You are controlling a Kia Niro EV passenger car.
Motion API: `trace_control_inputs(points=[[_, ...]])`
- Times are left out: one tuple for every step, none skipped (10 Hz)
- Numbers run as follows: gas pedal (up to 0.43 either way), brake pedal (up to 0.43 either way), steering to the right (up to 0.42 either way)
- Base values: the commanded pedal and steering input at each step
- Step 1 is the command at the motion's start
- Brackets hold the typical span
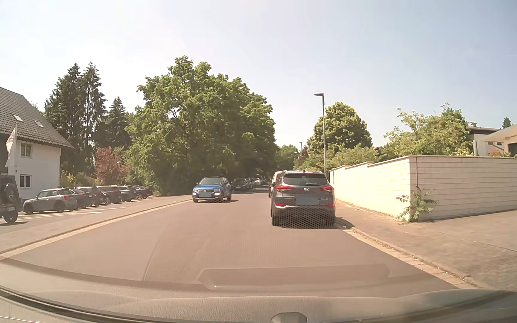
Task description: Follow the waypoints while adhering to traffic rules and regulations
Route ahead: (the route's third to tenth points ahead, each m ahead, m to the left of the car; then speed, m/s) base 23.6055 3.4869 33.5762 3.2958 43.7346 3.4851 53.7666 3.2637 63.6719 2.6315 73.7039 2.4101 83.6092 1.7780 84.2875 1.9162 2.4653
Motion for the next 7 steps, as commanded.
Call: trace_control_inputs(points=[[0.000, 0.024, 0.061], [0.000, 0.030, 0.045], [0.000, 0.030, 0.029], [0.000, 0.037, 0.019], [0.000, 0.055, 0.012], [0.000, 0.085, 0.003], [0.000, 0.110, -0.004]])
